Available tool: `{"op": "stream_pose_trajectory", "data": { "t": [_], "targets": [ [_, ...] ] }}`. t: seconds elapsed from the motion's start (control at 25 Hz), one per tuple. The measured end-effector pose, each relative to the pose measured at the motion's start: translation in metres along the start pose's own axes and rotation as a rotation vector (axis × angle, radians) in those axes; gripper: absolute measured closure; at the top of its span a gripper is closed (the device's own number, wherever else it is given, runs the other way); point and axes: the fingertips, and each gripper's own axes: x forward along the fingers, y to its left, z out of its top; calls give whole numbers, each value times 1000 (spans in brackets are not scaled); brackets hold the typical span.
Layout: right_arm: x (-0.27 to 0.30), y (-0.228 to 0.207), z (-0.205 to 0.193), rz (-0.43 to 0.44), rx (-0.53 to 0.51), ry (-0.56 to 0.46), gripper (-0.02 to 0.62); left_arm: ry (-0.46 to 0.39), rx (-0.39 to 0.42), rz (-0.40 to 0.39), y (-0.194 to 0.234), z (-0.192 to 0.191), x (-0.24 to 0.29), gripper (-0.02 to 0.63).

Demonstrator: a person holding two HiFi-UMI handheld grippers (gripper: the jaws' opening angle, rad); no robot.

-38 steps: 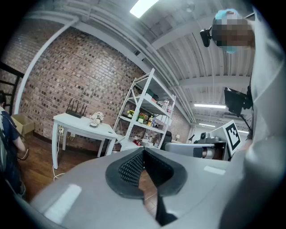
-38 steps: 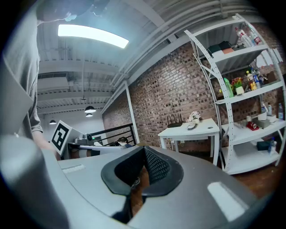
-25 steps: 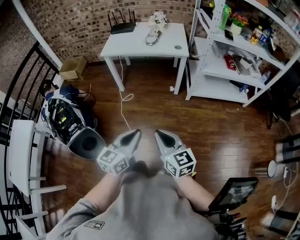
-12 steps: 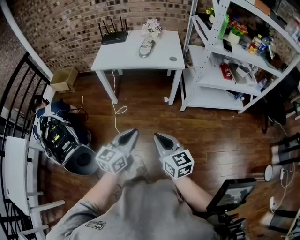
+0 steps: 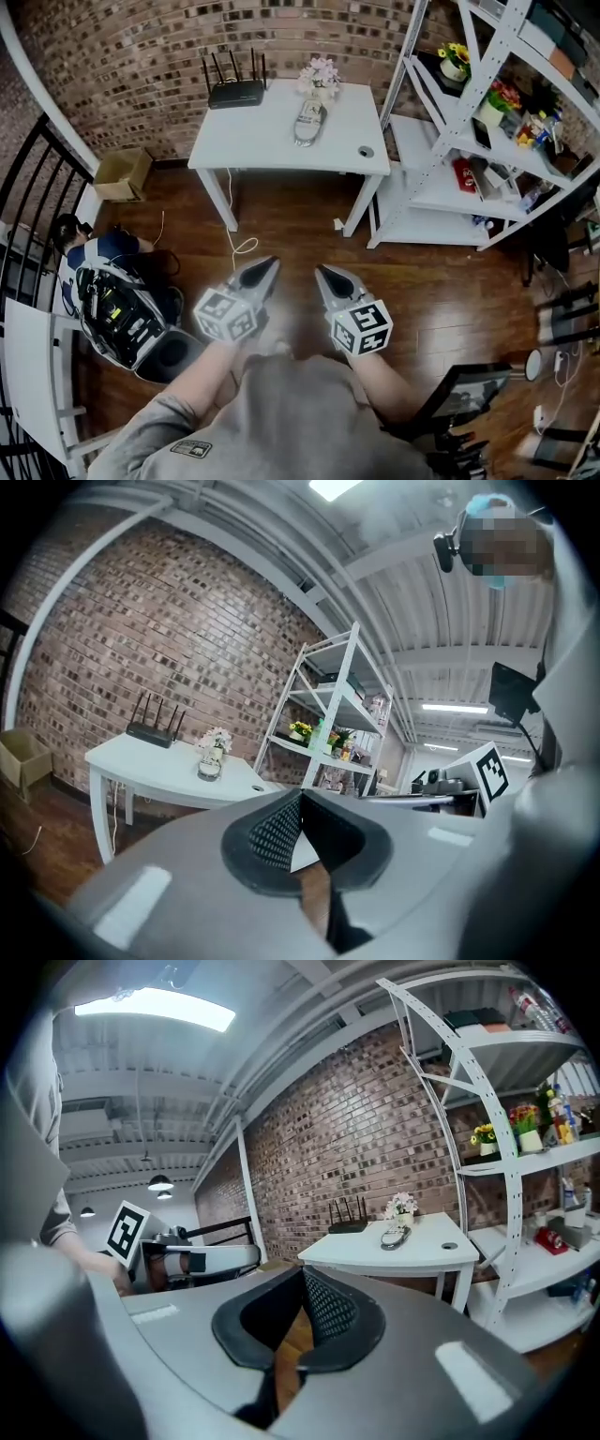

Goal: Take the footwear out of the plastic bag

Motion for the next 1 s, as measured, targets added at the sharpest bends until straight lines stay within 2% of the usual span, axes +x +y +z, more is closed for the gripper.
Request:
{"op": "stream_pose_trajectory", "data": {
  "t": [0.4, 0.8, 1.0],
  "targets": [
    [71, -47, 7, -19, 23, 23, 584, 0, -24, 26, 68, 7, 50, 604],
    [171, -157, 59, 24, 23, -14, 583, 16, 42, 93, 140, 52, 167, 604],
    [201, -213, 58, 26, 7, 27, 583, 35, 38, 149, 166, 53, 219, 604]
  ]
}}
